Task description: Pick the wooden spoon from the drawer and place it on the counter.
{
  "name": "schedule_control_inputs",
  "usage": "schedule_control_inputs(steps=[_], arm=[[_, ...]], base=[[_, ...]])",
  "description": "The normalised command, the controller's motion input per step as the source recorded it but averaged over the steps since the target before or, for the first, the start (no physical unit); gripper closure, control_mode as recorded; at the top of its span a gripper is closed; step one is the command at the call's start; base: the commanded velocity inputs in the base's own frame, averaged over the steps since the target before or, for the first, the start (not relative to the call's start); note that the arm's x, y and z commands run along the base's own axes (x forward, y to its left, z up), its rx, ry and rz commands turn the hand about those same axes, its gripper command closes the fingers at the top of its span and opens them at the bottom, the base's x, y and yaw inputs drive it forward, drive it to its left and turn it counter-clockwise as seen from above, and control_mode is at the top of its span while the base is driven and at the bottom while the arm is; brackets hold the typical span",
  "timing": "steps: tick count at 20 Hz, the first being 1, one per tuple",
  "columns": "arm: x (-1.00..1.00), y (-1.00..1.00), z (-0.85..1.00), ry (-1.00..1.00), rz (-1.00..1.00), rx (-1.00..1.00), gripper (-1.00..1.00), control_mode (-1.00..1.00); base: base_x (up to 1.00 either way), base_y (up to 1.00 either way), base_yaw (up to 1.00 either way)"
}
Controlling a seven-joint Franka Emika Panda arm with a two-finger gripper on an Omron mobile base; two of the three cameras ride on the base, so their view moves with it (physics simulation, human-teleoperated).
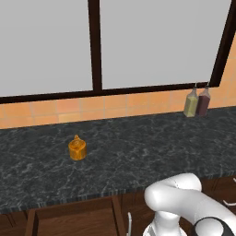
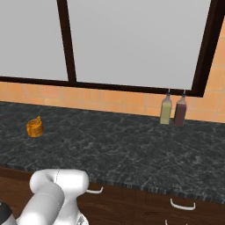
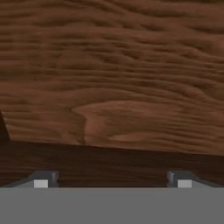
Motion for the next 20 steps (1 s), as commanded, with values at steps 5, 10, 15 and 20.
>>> schedule_control_inputs(steps=[5, 10, 15, 20], arm=[[0.82, -0.15, 0.29, -0.07, -0.01, 0.01, -1.0, -1.0], [0.88, -0.25, 0.14, -0.09, -0.04, 0.0, -1.0, -1.0], [0.69, -0.12, 0.09, -0.17, -0.05, -0.02, -1.0, -1.0], [0.59, -0.17, 0.22, -0.25, -0.02, 0.0, -1.0, -1.0]], base=[[0.0, 0.0, 0.0], [0.0, 0.0, 0.0], [0.0, 0.0, 0.0], [0.0, 0.0, 0.0]])
